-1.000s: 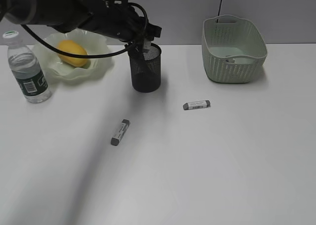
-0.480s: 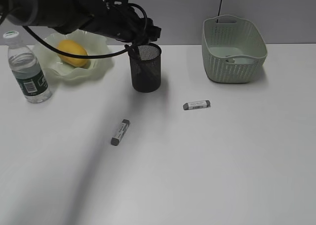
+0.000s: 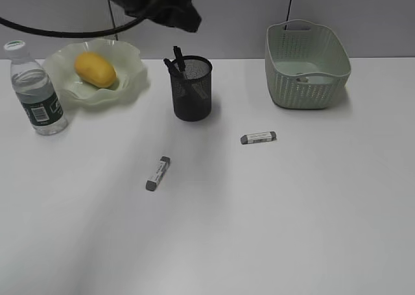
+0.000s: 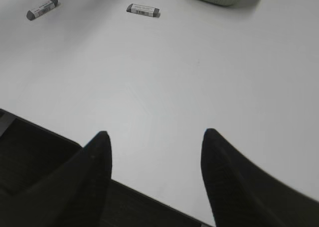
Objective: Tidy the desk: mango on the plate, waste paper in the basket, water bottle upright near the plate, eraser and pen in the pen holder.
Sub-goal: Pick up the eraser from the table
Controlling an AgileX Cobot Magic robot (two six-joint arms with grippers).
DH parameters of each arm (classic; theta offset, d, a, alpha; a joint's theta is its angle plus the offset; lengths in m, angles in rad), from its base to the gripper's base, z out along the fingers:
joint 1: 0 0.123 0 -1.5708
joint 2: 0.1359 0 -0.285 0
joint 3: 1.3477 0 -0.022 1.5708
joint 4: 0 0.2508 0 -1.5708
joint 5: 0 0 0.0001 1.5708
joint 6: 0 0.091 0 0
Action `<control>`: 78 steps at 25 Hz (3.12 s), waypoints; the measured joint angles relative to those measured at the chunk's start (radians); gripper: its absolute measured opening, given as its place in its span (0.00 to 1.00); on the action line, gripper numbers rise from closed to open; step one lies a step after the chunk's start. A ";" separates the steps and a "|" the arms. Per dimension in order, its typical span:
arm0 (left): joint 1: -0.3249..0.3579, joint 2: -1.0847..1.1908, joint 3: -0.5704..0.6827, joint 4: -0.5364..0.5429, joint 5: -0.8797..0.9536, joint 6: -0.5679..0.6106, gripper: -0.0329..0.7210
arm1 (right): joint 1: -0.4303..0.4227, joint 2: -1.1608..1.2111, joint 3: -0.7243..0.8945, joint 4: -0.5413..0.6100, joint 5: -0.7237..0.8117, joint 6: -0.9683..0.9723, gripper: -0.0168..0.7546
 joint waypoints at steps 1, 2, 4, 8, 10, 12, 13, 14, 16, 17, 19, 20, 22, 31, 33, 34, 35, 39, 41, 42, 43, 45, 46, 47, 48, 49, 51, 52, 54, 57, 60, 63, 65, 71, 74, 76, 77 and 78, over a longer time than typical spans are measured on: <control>0.005 -0.018 0.000 0.052 0.064 -0.047 0.58 | 0.000 0.000 0.000 0.000 0.000 0.000 0.61; 0.012 -0.031 0.000 0.105 0.128 -0.095 0.58 | 0.000 0.000 0.000 0.000 0.000 0.000 0.61; 0.026 -0.054 -0.001 0.197 0.237 -0.172 0.58 | 0.000 0.000 0.000 0.000 0.000 0.000 0.61; 0.061 -0.083 -0.001 0.354 0.433 -0.278 0.58 | 0.000 0.000 0.000 0.000 0.000 0.000 0.61; 0.085 -0.094 -0.001 0.406 0.504 -0.313 0.58 | 0.000 0.000 0.000 0.000 0.000 0.000 0.61; 0.119 -0.111 0.004 0.427 0.523 -0.329 0.58 | 0.000 0.000 0.000 0.000 0.000 0.000 0.61; 0.136 -0.121 0.018 0.431 0.525 -0.333 0.58 | 0.000 0.000 0.000 0.000 0.000 0.000 0.61; 0.157 -0.136 0.039 0.434 0.525 -0.336 0.58 | 0.000 0.000 0.000 0.000 0.000 0.000 0.61; 0.202 -0.177 0.099 0.439 0.528 -0.339 0.58 | 0.000 0.000 0.000 0.000 0.000 0.000 0.61; 0.223 -0.200 0.141 0.440 0.528 -0.341 0.58 | 0.000 0.000 0.000 0.000 0.000 0.000 0.61; 0.270 -0.274 0.234 0.441 0.527 -0.342 0.58 | 0.000 0.000 0.000 0.000 0.000 0.000 0.61; 0.289 -0.313 0.291 0.441 0.517 -0.342 0.58 | 0.000 0.000 0.000 0.000 0.000 0.000 0.61; 0.332 -0.423 0.399 0.432 0.465 -0.342 0.58 | 0.000 0.000 0.000 0.000 0.000 0.000 0.61; 0.370 -1.056 0.849 0.412 0.200 -0.343 0.58 | 0.000 0.000 0.000 0.000 0.000 0.000 0.61; 0.370 -1.220 0.918 0.411 0.186 -0.343 0.58 | 0.000 0.000 0.000 0.000 0.000 0.000 0.61; 0.370 -1.292 0.951 0.409 0.183 -0.343 0.58 | 0.000 0.000 0.000 0.000 0.000 0.000 0.61; 0.370 -1.351 0.979 0.409 0.182 -0.343 0.58 | 0.000 0.000 0.000 0.000 0.000 0.000 0.61; 0.370 -1.602 1.031 0.394 0.212 -0.349 0.58 | 0.000 0.000 0.000 0.000 0.000 0.000 0.61; 0.370 -1.701 1.037 0.391 0.251 -0.350 0.58 | 0.000 0.000 0.000 0.000 0.000 0.000 0.61; 0.370 -1.734 1.038 0.391 0.274 -0.350 0.58 | 0.000 0.000 0.000 0.000 0.000 0.000 0.61; 0.370 -1.767 1.041 0.391 0.289 -0.350 0.58 | 0.000 0.000 0.000 0.000 0.000 0.000 0.61; 0.370 -1.811 1.058 0.391 0.327 -0.350 0.58 | 0.000 0.000 0.000 0.000 0.000 0.000 0.61; 0.370 -1.825 1.066 0.391 0.347 -0.350 0.58 | 0.000 0.000 0.000 0.000 0.000 0.000 0.61; 0.370 -1.832 1.069 0.390 0.362 -0.350 0.58 | 0.000 0.000 0.000 0.000 0.000 0.000 0.61; 0.370 -1.833 1.071 0.388 0.366 -0.350 0.58 | 0.000 0.000 0.000 0.000 0.000 0.000 0.61; 0.370 -1.833 1.072 0.384 0.368 -0.350 0.58 | 0.000 0.000 0.000 0.000 0.000 0.000 0.61; 0.370 -1.833 1.073 0.379 0.369 -0.350 0.58 | 0.000 0.000 0.000 0.000 0.000 0.000 0.61; 0.370 -1.833 1.073 0.376 0.369 -0.350 0.57 | 0.000 0.000 0.000 0.000 0.000 0.000 0.61; 0.370 -1.833 1.073 0.374 0.370 -0.350 0.56 | 0.000 0.000 0.000 0.000 -0.001 0.000 0.61; 0.370 -1.833 1.073 0.372 0.370 -0.350 0.53 | 0.000 0.008 -0.002 0.000 -0.017 0.001 0.61; 0.370 -1.833 1.073 0.371 0.371 -0.350 0.52 | 0.000 0.077 -0.025 0.000 -0.070 0.026 0.61; 0.370 -1.833 1.073 0.371 0.371 -0.350 0.51 | 0.000 0.216 -0.045 -0.007 -0.165 0.038 0.61; 0.370 -1.833 1.073 0.371 0.371 -0.350 0.51 | 0.000 0.326 -0.051 -0.013 -0.235 0.040 0.61; 0.370 -1.833 1.073 0.371 0.372 -0.350 0.51 | 0.000 0.757 -0.098 -0.017 -0.355 0.045 0.61; 0.370 -1.833 1.073 0.371 0.372 -0.350 0.51 | 0.000 0.955 -0.173 -0.014 -0.360 0.049 0.61; 0.370 -1.833 1.073 0.368 0.372 -0.350 0.51 | 0.000 1.096 -0.248 -0.004 -0.359 0.051 0.61; 0.370 -1.833 1.074 0.367 0.372 -0.350 0.51 | 0.000 1.165 -0.284 0.003 -0.353 0.051 0.61; 0.370 -1.833 1.074 0.367 0.372 -0.350 0.51 | 0.000 1.221 -0.330 0.013 -0.343 0.051 0.61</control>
